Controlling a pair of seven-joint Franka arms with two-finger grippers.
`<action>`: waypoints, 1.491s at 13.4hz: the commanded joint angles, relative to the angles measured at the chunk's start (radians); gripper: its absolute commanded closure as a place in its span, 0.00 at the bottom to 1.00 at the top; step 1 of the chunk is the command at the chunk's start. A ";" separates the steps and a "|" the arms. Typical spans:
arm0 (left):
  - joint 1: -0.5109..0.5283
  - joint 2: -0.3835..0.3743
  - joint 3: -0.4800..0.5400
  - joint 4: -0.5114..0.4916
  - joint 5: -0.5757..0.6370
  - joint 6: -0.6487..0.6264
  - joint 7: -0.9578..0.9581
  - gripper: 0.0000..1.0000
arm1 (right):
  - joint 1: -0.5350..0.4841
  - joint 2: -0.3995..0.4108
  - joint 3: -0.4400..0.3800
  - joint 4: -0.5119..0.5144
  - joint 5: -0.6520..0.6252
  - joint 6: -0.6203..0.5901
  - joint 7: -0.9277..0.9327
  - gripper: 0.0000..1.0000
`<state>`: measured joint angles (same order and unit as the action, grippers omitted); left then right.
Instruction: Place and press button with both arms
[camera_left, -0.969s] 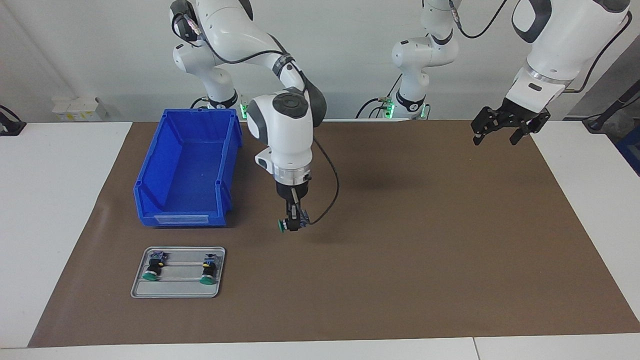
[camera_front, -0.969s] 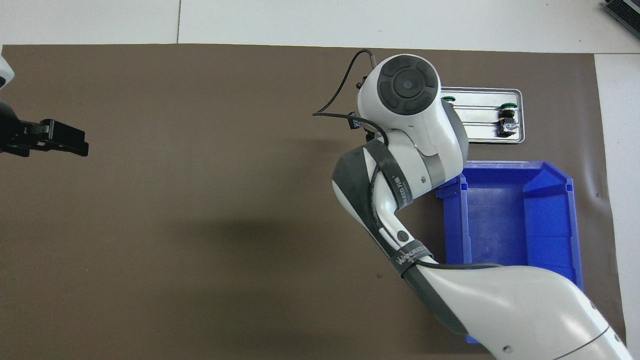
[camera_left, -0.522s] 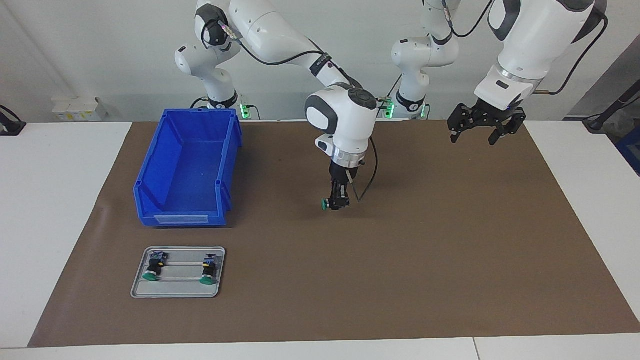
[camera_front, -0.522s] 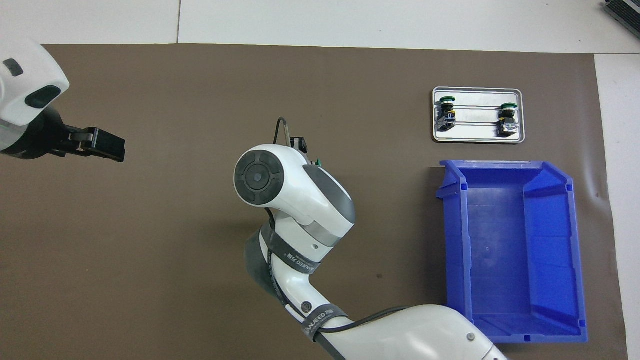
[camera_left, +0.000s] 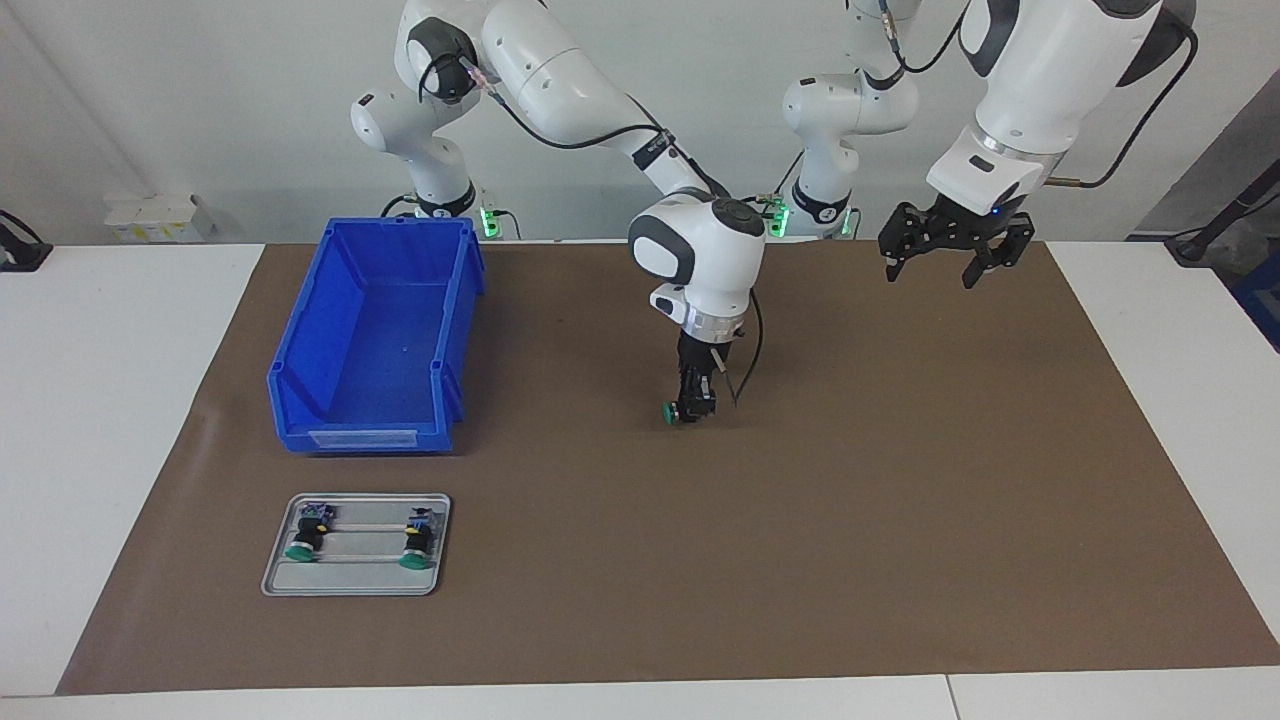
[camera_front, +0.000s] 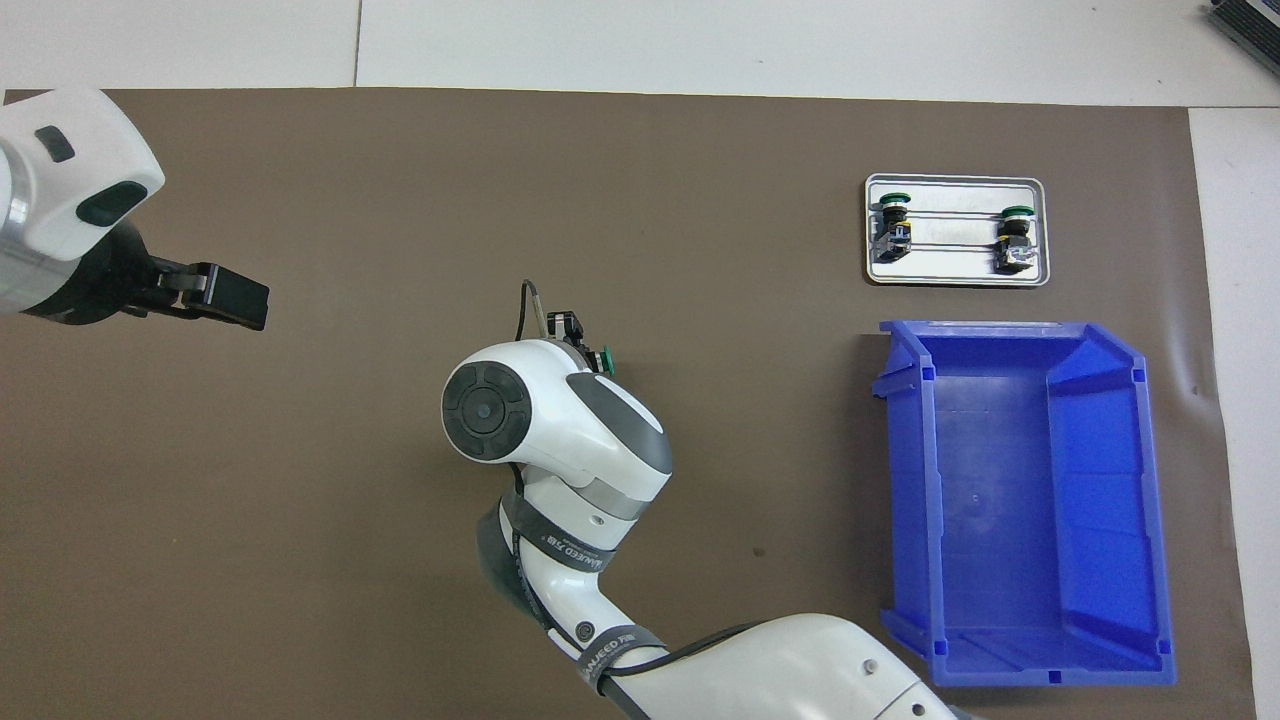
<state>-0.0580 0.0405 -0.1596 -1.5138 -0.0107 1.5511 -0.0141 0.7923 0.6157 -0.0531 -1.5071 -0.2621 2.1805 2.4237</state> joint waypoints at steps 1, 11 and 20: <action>-0.028 -0.028 0.012 -0.043 0.002 0.038 0.011 0.00 | -0.005 -0.033 0.003 -0.044 -0.031 0.018 0.028 0.00; -0.213 -0.012 0.006 -0.267 -0.078 0.515 0.101 0.00 | -0.281 -0.385 0.001 -0.222 0.061 -0.048 -0.781 0.00; -0.309 0.064 0.006 -0.454 -0.078 0.802 0.704 0.00 | -0.628 -0.566 -0.002 -0.205 0.212 -0.235 -1.716 0.00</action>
<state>-0.3491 0.1286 -0.1713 -1.9200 -0.0770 2.3222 0.5878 0.2031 0.0919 -0.0677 -1.6904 -0.0710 1.9751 0.8327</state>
